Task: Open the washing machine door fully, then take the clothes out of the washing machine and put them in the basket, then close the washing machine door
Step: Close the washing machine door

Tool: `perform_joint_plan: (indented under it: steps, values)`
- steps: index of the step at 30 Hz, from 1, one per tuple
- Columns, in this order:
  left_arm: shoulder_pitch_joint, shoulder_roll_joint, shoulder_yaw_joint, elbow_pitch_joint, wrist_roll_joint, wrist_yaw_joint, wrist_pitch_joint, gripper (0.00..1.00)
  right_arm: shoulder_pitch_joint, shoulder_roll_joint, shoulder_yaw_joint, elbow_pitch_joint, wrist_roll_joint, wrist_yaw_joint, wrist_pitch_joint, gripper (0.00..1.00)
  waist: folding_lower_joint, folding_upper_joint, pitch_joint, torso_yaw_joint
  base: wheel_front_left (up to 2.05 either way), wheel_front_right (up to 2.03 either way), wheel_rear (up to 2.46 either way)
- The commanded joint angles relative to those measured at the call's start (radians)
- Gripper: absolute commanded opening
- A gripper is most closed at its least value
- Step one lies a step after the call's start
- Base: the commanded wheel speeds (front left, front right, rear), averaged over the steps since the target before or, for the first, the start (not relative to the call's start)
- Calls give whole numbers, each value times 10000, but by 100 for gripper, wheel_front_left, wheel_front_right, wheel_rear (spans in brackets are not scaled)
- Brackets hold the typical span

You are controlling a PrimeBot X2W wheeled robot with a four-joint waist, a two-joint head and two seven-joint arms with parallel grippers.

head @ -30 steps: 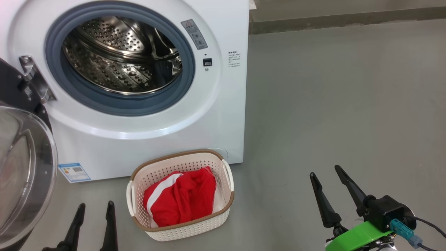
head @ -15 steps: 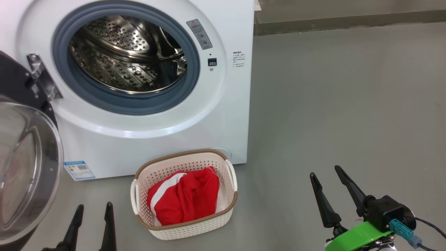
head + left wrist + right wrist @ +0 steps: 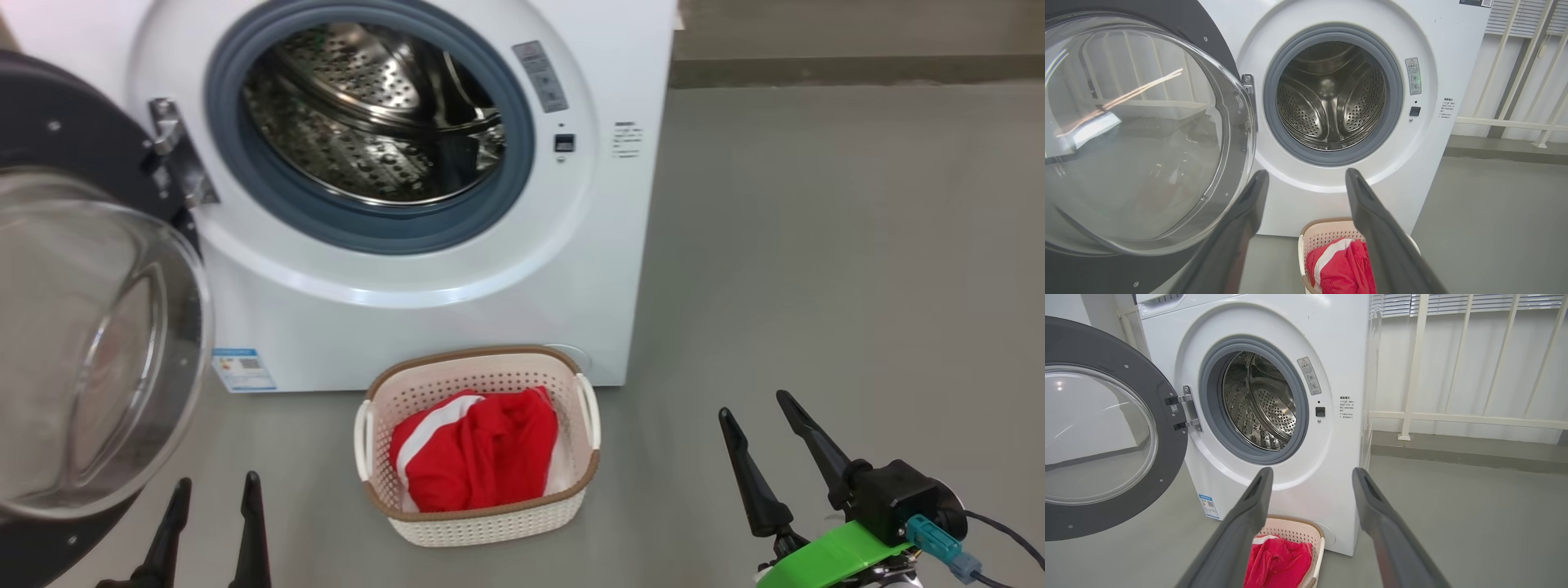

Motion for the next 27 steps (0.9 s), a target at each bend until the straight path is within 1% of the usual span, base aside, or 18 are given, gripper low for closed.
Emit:
perform_joint_plan:
  steps: [1, 10, 19, 27]
  values:
    - [-297, 170, 306, -333, 141, 99, -97, 100, -173, -23, 281, -231, -37, 63, -65, 100, 0, 0, -35, 393, 0, 0, 0]
    - [-176, 248, 257, -810, 143, 213, -17, 100, -207, -1, 487, -294, -66, 63, -65, 100, 0, 0, -111, 1357, 0, 0, 0]
    - [96, 232, 112, -1433, 354, 561, 308, 100, -201, 22, 662, -334, 11, 63, -65, 100, 0, 0, -270, 2321, 0, 0, 0]
    - [299, 261, 66, -1962, 437, 784, 657, 100, -314, 42, 880, -339, 50, 63, -65, 100, 0, 0, -323, 3061, 0, 0, 0]
